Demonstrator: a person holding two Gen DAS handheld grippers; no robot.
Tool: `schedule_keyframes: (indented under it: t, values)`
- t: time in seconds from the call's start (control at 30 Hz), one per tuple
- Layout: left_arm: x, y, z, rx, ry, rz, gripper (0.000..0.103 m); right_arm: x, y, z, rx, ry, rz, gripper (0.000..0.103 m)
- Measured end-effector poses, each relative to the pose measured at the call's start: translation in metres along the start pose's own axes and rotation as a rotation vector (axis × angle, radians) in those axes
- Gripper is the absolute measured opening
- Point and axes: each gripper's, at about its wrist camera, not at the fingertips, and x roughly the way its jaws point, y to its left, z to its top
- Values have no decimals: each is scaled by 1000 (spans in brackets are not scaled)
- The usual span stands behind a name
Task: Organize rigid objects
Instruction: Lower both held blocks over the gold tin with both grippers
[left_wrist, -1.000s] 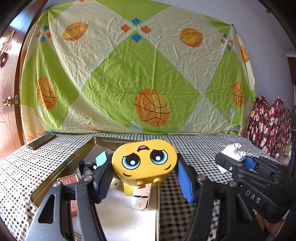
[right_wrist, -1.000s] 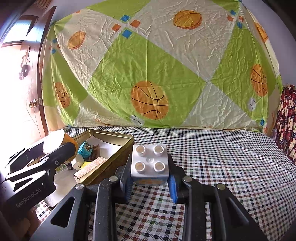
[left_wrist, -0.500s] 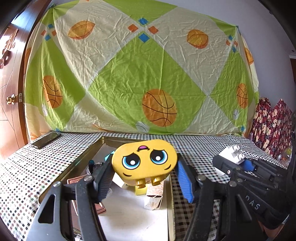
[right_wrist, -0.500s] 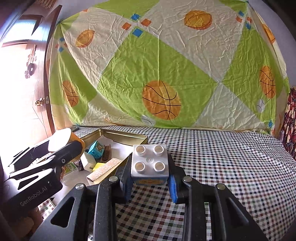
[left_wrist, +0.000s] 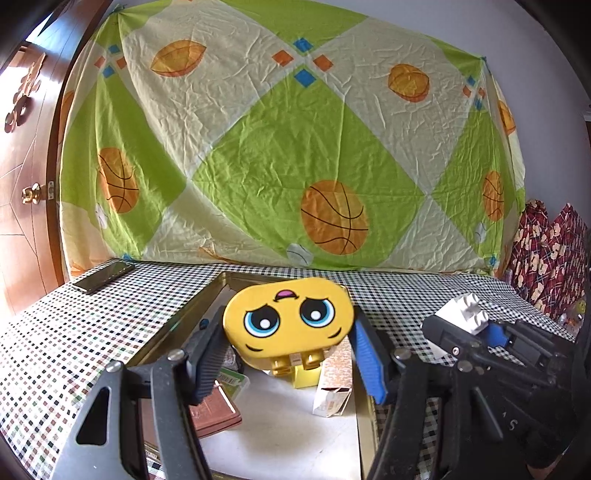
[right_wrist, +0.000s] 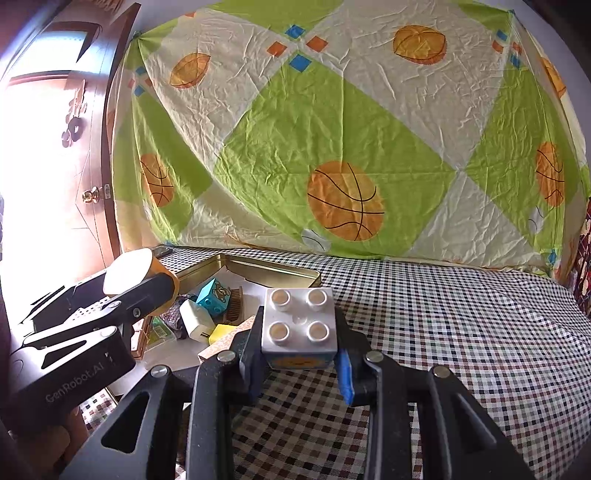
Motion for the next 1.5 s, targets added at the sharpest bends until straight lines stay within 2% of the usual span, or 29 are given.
schedule_keyframes:
  t: [0.4, 0.83, 1.2, 1.5]
  values:
    - [1, 18, 2, -13, 10, 32, 63, 8, 11, 2, -13, 8, 25, 34]
    - [14, 33, 7, 5, 61, 71, 63, 26, 26, 11, -44, 29, 62, 34]
    - [28, 49, 12, 5, 119, 87, 63, 45, 31, 27, -38, 53, 93, 34]
    - [52, 63, 16, -3, 206, 85, 63, 82, 36, 41, -7, 132, 137, 34]
